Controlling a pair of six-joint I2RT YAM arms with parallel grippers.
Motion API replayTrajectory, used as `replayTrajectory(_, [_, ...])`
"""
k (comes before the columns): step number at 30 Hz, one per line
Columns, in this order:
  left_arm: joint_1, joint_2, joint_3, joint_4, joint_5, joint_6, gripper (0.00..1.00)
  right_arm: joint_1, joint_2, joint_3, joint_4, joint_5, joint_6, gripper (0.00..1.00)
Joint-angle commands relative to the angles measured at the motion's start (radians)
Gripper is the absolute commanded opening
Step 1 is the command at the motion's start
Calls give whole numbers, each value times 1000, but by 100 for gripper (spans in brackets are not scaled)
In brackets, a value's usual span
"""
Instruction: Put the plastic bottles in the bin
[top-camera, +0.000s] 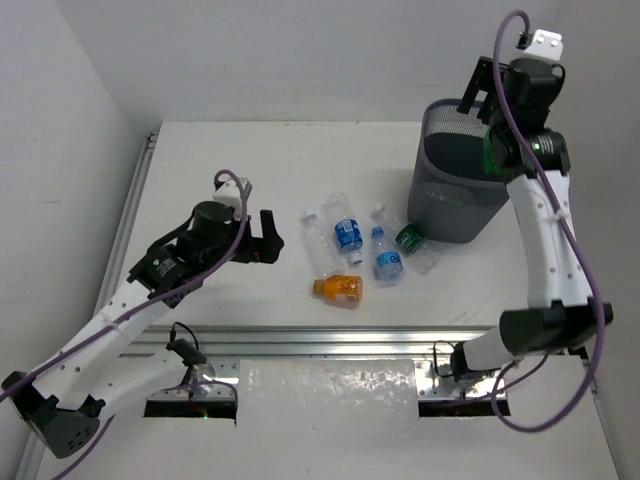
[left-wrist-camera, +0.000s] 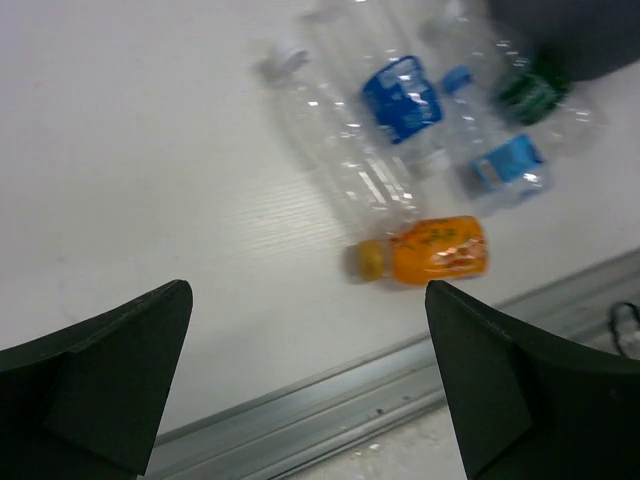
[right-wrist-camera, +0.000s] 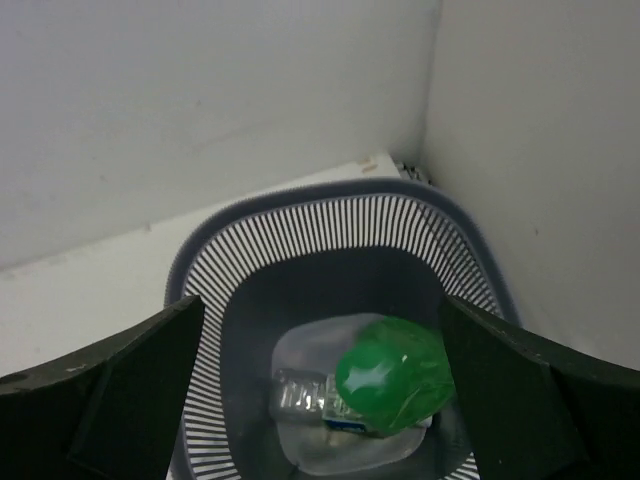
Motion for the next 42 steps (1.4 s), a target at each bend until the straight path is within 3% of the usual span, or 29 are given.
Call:
replayTrajectory(1, [-3, -6, -16, -23, -226, 20, 100, 7, 86, 159, -177, -45, -15, 99])
replayTrajectory(2, [-3, -8, -44, -18, -256, 8, 100, 17, 86, 178, -203, -79, -12, 99])
replayTrajectory(4, [-1, -14, -99, 6, -320, -40, 100, 83, 26, 143, -158, -328, -109, 99])
replayTrajectory(5, [-1, -23, -116, 29, -340, -53, 100, 220, 5, 102, -165, -387, -169, 99])
replayTrajectory(8, [3, -41, -90, -38, -456, -101, 100, 498, -80, -74, -210, -366, -375, 99])
replayTrajectory(11, [20, -121, -92, -72, -544, -155, 100, 673, -109, -310, -207, -351, -401, 99])
replayTrajectory(15, [54, -250, -89, -109, -655, -233, 100, 806, -51, -506, -173, -354, -407, 99])
replayTrajectory(20, [57, -403, -112, -75, -654, -225, 100, 907, 102, -580, -96, -321, -418, 97])
replayTrajectory(26, [57, -376, -109, -73, -631, -212, 100, 929, 257, -589, -110, -270, -411, 93])
replayTrajectory(33, [57, -341, -112, -60, -598, -192, 100, 929, 314, -675, -56, -222, -409, 92])
replayTrajectory(37, [57, -356, -115, -54, -598, -188, 100, 929, 313, -719, -46, -238, -371, 80])
replayTrajectory(41, [57, -362, -119, -49, -592, -184, 100, 933, 270, -762, -40, -251, -329, 45])
replayTrajectory(42, [57, -361, -118, -49, -592, -184, 100, 941, 233, -769, -46, -253, -323, 42])
